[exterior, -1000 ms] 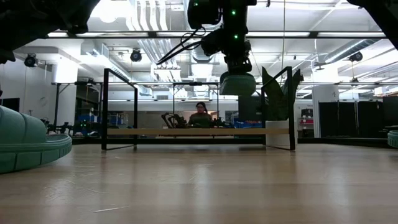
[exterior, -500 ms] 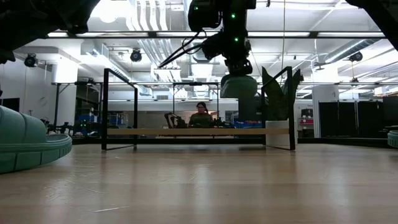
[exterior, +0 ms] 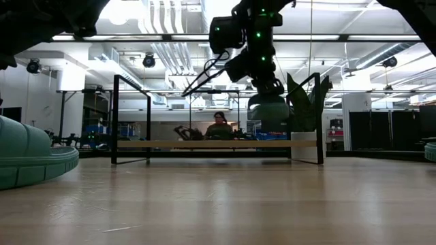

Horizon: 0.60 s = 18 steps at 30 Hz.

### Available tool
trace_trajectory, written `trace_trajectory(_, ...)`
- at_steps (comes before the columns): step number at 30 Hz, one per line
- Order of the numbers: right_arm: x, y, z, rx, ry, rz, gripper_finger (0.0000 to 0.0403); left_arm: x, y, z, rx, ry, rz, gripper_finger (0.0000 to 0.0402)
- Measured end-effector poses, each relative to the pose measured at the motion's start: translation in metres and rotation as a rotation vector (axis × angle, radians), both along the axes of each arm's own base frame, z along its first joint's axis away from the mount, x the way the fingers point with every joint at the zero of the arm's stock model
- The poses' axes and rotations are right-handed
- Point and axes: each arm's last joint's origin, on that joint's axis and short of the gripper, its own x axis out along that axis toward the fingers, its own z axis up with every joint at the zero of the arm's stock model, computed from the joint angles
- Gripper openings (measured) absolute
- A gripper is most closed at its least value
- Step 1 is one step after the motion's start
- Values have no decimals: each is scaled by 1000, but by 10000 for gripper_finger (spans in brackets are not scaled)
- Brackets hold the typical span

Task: Pick and place slides into the shelf
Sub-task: Put the green slipper on the shelf

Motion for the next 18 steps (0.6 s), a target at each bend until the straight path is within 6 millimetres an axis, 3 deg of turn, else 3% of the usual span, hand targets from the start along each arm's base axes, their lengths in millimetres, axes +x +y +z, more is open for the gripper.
trace_trajectory(18,1,-12,-4,46,4,23,11,0,0,0,0,0,0,167)
